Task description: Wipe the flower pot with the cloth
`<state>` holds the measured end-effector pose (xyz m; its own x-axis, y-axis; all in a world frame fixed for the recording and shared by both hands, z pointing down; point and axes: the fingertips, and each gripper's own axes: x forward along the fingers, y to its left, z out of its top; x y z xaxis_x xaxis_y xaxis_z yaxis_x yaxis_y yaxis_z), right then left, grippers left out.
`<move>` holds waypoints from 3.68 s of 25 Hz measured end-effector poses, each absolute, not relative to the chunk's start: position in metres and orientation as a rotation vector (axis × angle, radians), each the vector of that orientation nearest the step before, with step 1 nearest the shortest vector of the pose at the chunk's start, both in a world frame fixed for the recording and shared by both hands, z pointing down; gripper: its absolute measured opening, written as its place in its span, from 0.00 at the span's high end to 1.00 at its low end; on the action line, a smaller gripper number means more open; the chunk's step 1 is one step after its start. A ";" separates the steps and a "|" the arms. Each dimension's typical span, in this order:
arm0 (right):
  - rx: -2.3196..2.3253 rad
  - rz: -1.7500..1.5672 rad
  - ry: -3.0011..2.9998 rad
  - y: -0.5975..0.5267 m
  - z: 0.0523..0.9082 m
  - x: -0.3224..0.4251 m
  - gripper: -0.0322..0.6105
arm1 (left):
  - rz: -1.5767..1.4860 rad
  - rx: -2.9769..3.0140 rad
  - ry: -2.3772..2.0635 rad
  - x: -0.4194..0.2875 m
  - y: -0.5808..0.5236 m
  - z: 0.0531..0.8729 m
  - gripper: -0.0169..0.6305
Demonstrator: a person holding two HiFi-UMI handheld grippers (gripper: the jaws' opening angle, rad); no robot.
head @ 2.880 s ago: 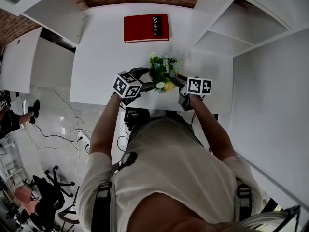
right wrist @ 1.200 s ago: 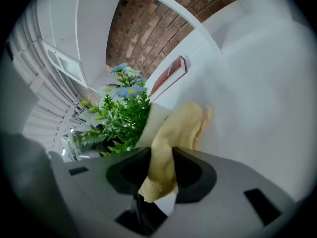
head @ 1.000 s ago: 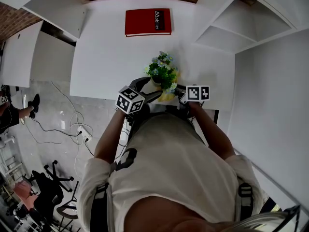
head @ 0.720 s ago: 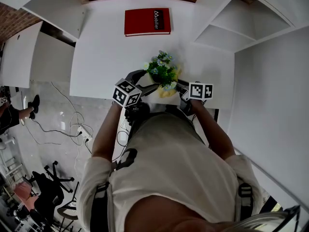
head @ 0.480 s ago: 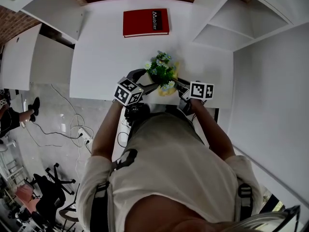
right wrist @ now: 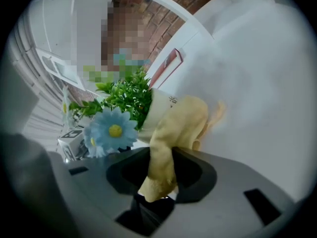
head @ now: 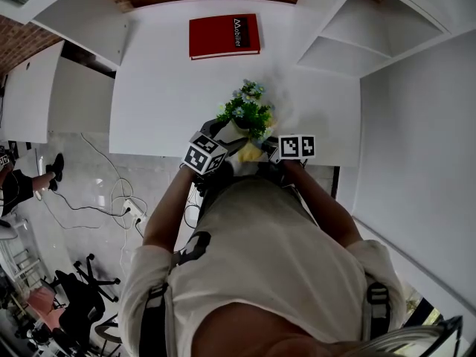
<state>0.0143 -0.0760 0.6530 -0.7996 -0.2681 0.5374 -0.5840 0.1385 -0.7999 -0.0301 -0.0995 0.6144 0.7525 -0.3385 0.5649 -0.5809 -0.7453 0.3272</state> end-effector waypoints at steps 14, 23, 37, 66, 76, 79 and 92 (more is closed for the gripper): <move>0.950 1.730 -2.223 -0.100 0.617 0.039 0.73 | 0.756 2.603 -0.538 -0.033 -0.137 0.583 0.43; 0.891 1.673 -2.154 -0.087 0.634 0.031 0.73 | 0.869 2.661 -0.567 -0.020 -0.138 0.604 0.43; 0.869 1.641 -2.106 -0.076 0.646 0.028 0.73 | 0.696 2.514 -0.756 -0.025 -0.130 0.588 0.45; 0.898 1.671 -2.145 -0.072 0.651 0.025 0.73 | 0.731 2.421 -0.875 -0.038 -0.122 0.606 0.49; 1.088 1.696 -2.241 -0.099 0.615 0.054 0.73 | 0.735 2.443 -0.836 -0.025 -0.089 0.607 0.49; 1.109 1.678 -2.248 -0.100 0.614 0.055 0.73 | 0.714 2.449 -0.843 -0.020 -0.085 0.607 0.49; 1.051 1.655 -2.124 -0.079 0.653 0.039 0.73 | 0.675 2.462 -0.771 -0.005 -0.069 0.605 0.49</move>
<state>0.0390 -0.0792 0.6527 -0.7082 -0.3839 0.5926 -0.6684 0.0943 -0.7378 -0.0047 -0.0685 0.6054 0.7209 -0.3888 0.5736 -0.6202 -0.7314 0.2836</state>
